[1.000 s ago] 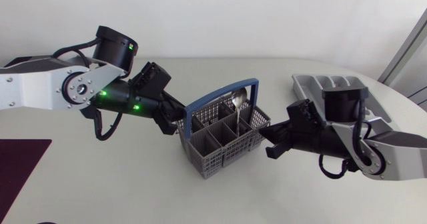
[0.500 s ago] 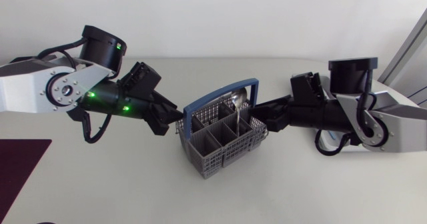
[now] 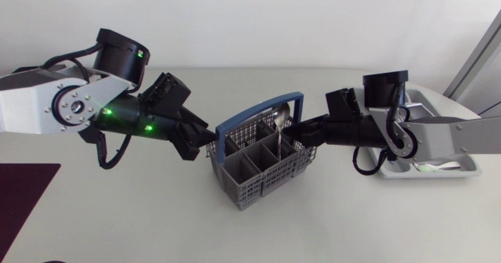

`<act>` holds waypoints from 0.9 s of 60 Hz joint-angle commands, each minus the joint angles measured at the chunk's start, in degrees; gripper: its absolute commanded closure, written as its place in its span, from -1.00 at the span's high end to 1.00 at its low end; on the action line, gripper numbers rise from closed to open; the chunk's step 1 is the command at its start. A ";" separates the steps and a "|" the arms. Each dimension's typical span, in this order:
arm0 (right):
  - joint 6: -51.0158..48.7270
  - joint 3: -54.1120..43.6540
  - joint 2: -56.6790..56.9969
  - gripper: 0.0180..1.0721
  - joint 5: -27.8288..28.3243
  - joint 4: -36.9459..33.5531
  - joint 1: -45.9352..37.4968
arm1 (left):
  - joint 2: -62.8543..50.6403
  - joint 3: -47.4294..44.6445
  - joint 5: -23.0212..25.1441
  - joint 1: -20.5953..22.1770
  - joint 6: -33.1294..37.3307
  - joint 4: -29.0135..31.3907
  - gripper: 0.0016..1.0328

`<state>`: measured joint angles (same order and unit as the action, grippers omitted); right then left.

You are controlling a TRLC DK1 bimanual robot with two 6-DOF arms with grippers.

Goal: Unload the cutlery basket into the drawer organizer.

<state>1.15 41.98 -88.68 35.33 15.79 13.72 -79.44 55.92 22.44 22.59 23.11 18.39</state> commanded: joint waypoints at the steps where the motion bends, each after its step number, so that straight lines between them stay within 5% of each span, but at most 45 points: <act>1: 1.49 1.35 -1.32 -0.06 -0.09 1.17 0.08 | 0.43 -0.73 0.15 0.44 0.62 0.24 0.05; 54: 1.49 2.85 -5.36 -0.06 -8.17 4.86 6.15 | -0.63 -1.52 0.15 0.44 0.97 -1.17 0.05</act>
<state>1.32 43.83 -93.30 27.57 19.92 19.24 -79.44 55.90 22.41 22.63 23.11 17.93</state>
